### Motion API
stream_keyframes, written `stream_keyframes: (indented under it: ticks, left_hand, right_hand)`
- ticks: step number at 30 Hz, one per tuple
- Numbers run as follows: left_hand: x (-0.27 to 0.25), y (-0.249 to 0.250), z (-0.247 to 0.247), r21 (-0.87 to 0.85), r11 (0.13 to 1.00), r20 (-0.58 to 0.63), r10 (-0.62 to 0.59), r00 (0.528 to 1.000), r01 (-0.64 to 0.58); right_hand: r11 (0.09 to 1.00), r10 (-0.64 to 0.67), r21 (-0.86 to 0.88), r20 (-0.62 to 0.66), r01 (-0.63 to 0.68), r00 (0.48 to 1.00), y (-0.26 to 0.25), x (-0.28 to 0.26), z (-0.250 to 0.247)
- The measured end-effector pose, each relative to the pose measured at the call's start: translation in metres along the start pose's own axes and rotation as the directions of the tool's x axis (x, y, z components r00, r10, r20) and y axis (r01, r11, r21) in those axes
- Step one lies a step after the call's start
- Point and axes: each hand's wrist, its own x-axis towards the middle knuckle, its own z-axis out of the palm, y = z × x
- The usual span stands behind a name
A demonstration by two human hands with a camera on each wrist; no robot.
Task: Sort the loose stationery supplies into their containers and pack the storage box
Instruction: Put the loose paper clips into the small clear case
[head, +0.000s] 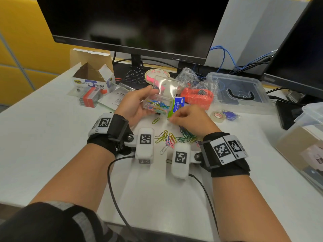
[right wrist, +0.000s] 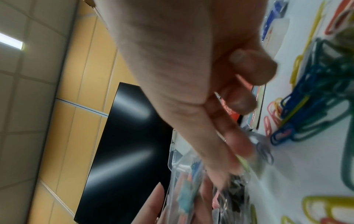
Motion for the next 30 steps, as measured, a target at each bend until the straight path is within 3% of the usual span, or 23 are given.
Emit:
stream_keyframes:
  ticks: [3, 14, 19, 23, 27, 30]
  left_hand:
    - [0.000, 0.000, -0.001, 0.001, 1.000, -0.017, -0.004, 1.000, 0.004]
    - [-0.001, 0.000, 0.002, -0.001, 1.000, -0.051, -0.007, 0.999, 0.007]
    - [-0.001, 0.000, 0.002, -0.012, 1.000, -0.056, -0.006, 0.998, 0.005]
    - [0.000, -0.003, 0.002, 0.011, 0.998, 0.034, -0.062, 0.998, 0.062]
    - [-0.004, -0.005, 0.009, 0.009, 0.995, 0.159, -0.097, 0.983, 0.097]
    - [-0.005, -0.004, 0.010, -0.029, 0.996, 0.161, -0.082, 0.984, 0.088]
  right_hand:
    - [0.991, 0.049, -0.134, 0.156, -0.028, 0.987, -0.003, -0.001, 0.006]
    - [0.993, 0.018, -0.114, 0.197, 0.005, 0.980, 0.000, 0.001, 0.003]
    - [0.990, -0.018, 0.143, 0.107, 0.003, 0.994, 0.000, -0.005, -0.010]
    - [0.944, -0.042, 0.323, -0.079, 0.066, 0.996, -0.005, -0.003, -0.008]
    - [0.963, -0.063, 0.241, -0.249, 0.125, 0.966, -0.005, 0.006, 0.002]
    - [0.986, -0.044, 0.135, -0.351, 0.098, 0.935, -0.003, 0.009, 0.004]
